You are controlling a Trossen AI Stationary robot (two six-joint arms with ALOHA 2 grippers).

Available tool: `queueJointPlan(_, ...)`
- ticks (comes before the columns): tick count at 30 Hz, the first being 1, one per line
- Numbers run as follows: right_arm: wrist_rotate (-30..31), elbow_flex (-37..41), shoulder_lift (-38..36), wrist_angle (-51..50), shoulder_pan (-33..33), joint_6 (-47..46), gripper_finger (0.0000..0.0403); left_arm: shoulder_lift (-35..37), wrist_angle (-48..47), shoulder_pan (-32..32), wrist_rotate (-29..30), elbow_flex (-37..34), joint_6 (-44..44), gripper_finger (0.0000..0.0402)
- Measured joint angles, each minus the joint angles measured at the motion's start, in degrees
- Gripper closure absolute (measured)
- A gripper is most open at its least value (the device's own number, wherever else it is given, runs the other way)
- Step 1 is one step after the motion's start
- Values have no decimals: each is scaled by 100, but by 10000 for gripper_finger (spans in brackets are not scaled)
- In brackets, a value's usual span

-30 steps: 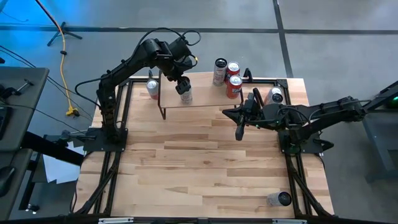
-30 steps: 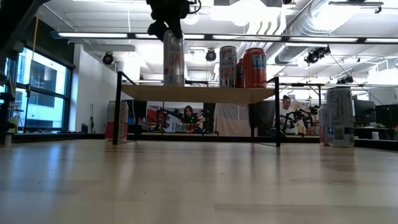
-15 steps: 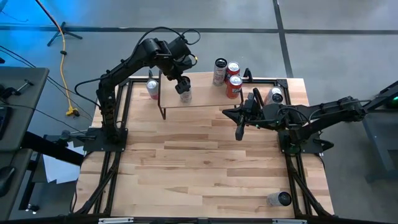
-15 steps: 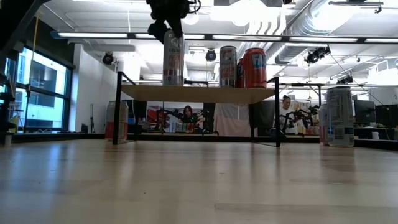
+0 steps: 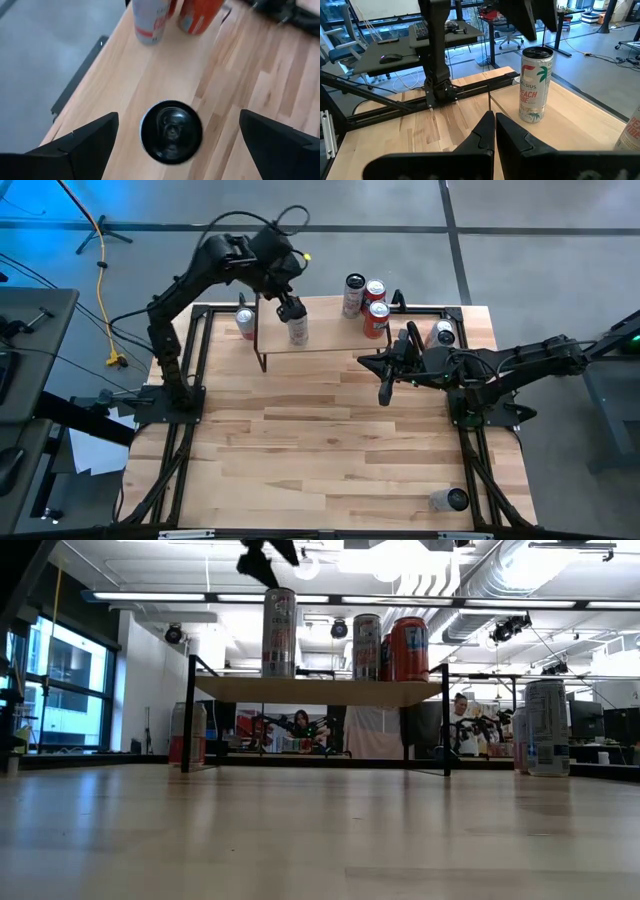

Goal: Place canned beverage on shelf
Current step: Put the black orange soda can on the shelf

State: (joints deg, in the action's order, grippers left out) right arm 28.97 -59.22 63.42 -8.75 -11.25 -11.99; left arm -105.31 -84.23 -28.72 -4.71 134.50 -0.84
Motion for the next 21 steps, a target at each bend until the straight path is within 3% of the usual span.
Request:
queueJointPlan(5, 1, 0, 0, 0, 0, 42, 403, 491, 225, 226, -11, -37, 113, 25)
queueJointPlan(10, 1, 0, -2, -2, 0, 42, 403, 1441, 1468, 762, -24, -752, 611, 25)
queueJointPlan(14, 0, 0, -2, -4, 0, 44, 403, 2430, 2791, 1122, -18, -2310, 662, 25)
queueJointPlan(21, 2, 0, -2, -7, 0, -4, 403, 4448, 5927, 1256, 376, -6327, -154, 25)
